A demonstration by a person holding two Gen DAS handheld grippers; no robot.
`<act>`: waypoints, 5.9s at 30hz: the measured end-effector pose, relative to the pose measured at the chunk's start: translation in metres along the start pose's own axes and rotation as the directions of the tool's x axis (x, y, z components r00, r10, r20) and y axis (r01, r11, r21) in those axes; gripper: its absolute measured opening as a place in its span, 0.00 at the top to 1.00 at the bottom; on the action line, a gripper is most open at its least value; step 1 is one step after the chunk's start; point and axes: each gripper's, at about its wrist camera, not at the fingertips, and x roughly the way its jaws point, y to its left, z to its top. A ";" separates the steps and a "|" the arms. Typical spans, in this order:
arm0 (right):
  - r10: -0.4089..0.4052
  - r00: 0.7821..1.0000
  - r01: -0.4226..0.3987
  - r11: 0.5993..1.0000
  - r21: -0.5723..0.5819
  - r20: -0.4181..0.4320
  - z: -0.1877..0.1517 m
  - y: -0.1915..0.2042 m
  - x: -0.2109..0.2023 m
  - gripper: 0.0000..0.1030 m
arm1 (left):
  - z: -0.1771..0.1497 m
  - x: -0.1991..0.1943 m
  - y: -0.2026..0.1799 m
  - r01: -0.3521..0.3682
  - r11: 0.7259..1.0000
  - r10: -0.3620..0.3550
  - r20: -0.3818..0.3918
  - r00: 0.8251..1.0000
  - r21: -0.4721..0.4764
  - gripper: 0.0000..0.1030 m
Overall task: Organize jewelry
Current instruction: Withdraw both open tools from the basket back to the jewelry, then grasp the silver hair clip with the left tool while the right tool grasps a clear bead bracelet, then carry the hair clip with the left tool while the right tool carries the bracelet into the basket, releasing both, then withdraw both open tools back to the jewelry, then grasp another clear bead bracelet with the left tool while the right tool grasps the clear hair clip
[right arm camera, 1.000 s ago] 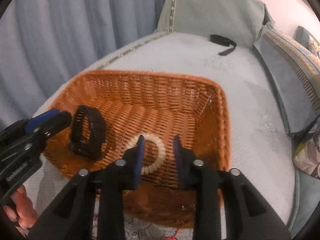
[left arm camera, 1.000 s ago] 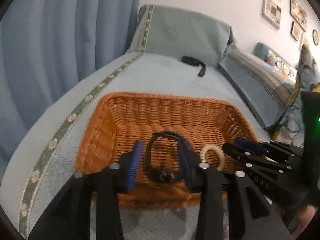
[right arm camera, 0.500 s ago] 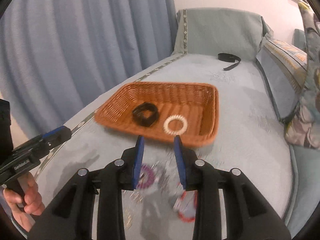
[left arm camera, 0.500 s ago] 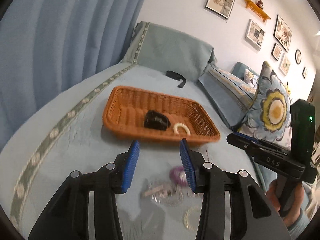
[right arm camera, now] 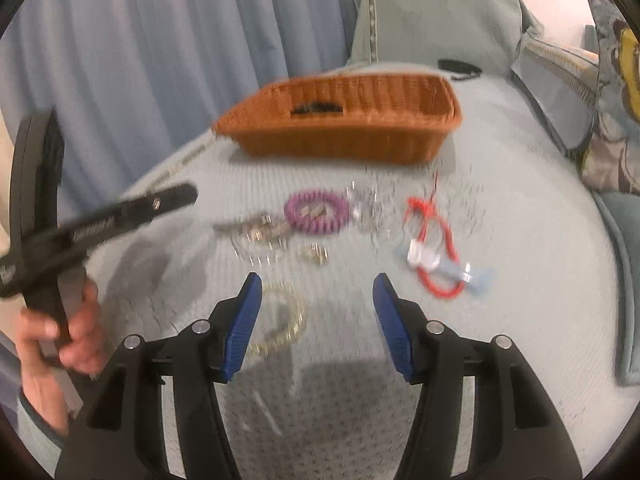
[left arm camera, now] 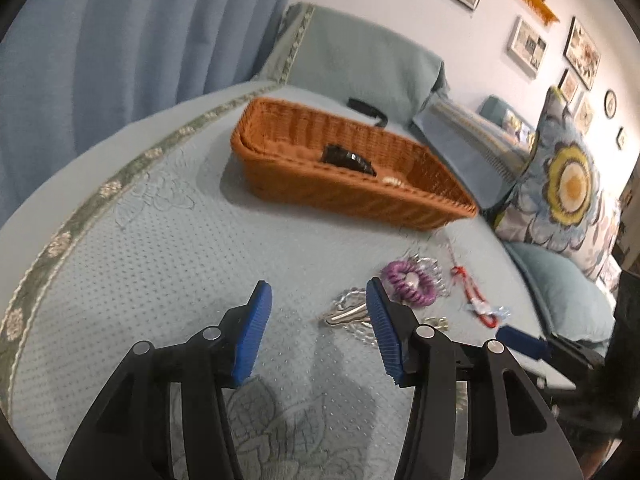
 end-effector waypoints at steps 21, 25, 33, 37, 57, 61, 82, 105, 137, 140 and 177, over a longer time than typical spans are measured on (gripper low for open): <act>-0.010 0.999 0.008 0.999 -0.049 -0.050 -0.007 0.011 0.016 0.69 | -0.024 0.025 -0.031 0.057 0.985 -0.031 -0.157 0.987 0.163 0.63; 0.007 0.999 -0.011 0.997 -0.074 -0.048 -0.009 0.016 0.014 0.69 | -0.021 0.029 -0.026 0.035 0.987 -0.011 -0.154 0.988 0.156 0.63; -0.055 0.996 0.046 0.990 -0.131 -0.069 -0.009 0.030 0.024 0.71 | -0.021 0.035 -0.034 0.008 0.981 0.023 -0.155 0.988 0.196 0.86; -0.063 0.996 0.054 0.987 -0.154 -0.058 -0.011 0.033 0.023 0.92 | -0.020 0.032 -0.032 0.019 0.982 0.009 -0.150 0.989 0.185 0.88; -0.006 0.999 0.008 0.998 -0.055 0.041 -0.003 0.014 0.000 0.93 | -0.007 -0.012 -0.026 0.122 0.986 -0.122 -0.008 0.992 0.110 0.89; 0.000 0.999 0.002 0.999 -0.032 0.053 0.000 0.007 -0.003 0.93 | -0.004 -0.019 -0.026 0.118 0.988 -0.122 0.028 0.992 0.102 0.89; -0.061 0.960 0.061 0.998 0.008 0.272 0.144 -0.028 0.004 0.93 | 0.093 0.006 -0.032 0.001 0.997 -0.014 0.166 0.986 0.078 0.89; -0.070 0.997 0.067 0.993 0.096 0.019 0.180 -0.073 0.086 0.51 | 0.098 0.055 -0.024 -0.035 0.997 0.029 0.084 0.996 0.072 0.56; -0.009 0.999 0.004 0.994 0.108 0.045 0.016 -0.104 -0.009 0.52 | -0.020 0.018 -0.013 -0.025 1.000 0.023 -0.086 0.996 -0.017 0.55; -0.009 0.999 0.005 0.996 0.094 0.043 0.014 -0.101 -0.010 0.52 | -0.020 0.024 -0.021 -0.058 0.998 0.060 -0.091 0.994 0.016 0.56; -0.042 0.998 0.037 0.994 -0.102 -0.049 0.005 -0.047 0.011 0.89 | -0.026 0.027 -0.025 -0.208 0.968 0.223 -0.100 0.970 0.141 0.80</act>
